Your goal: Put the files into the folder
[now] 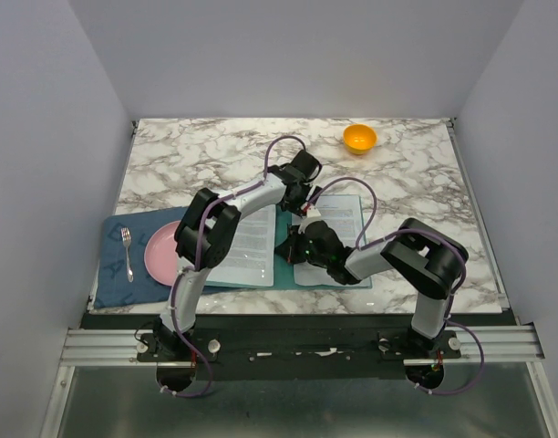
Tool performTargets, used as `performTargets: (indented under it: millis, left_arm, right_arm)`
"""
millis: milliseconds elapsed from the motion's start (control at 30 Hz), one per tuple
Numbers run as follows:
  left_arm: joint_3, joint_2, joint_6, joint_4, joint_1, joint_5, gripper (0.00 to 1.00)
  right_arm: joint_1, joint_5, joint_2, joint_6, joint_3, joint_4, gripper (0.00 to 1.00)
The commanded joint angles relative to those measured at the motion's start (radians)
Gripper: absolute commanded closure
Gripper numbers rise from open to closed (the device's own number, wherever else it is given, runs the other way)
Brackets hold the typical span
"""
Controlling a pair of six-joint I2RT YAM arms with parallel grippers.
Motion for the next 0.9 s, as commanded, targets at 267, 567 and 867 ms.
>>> performTargets:
  millis: [267,567,867]
  left_arm:
    - [-0.081,0.022,0.077,-0.070,0.002,-0.030,0.13]
    - [-0.091,0.011,0.090,-0.062,0.004,-0.041,0.14]
    - [-0.110,0.008,0.088,-0.053,0.002,-0.038,0.15]
  right_arm:
    - [-0.024,-0.099,-0.041,0.003,-0.046,0.051,1.00]
    - [-0.026,-0.060,-0.120,-0.065,0.063,-0.038,0.99]
    - [-0.026,0.034,-0.226,-0.132,0.019,-0.072,0.99]
